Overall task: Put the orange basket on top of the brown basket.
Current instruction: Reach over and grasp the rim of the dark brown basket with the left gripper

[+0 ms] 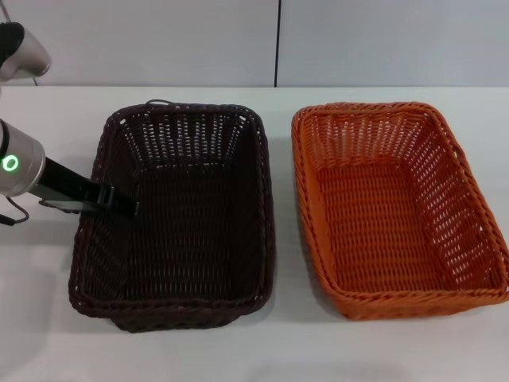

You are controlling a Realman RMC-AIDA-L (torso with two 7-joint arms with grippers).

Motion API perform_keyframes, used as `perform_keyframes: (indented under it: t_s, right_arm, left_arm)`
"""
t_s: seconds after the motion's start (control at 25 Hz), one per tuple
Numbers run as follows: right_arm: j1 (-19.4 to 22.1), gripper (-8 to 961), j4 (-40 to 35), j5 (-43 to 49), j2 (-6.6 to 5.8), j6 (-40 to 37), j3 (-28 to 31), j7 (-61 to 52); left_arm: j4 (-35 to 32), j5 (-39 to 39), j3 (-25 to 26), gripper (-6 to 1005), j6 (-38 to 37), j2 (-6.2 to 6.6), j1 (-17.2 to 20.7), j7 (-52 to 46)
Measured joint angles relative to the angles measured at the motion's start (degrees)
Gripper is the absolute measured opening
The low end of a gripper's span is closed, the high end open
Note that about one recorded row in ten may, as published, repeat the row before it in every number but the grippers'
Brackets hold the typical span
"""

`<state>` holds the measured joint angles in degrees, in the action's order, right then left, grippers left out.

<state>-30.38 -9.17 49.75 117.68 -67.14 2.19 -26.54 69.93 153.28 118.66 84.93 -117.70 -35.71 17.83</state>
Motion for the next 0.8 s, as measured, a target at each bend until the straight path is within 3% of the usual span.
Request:
perform_keyframes:
  t_s: [0.08, 0.4, 0.8]
  right_arm:
    - [0.03, 680, 0.02, 0.00, 0.00, 0.00, 0.00, 0.00]
    - [0.15, 678, 0.02, 0.00, 0.00, 0.07, 0.10, 0.00]
    - [0.50, 675, -0.11, 0.00, 0.00, 0.09, 0.18, 0.00]
  left_arm:
    - [-0.65, 0.00, -0.07, 826, -0.60, 0.08, -0.11, 0.23]
    - [-0.22, 0.00, 0.26, 623, -0.72, 0.10, 0.28, 0.26]
    - [-0.32, 0.00, 0.22, 213, -0.43, 0.13, 0.19, 0.27]
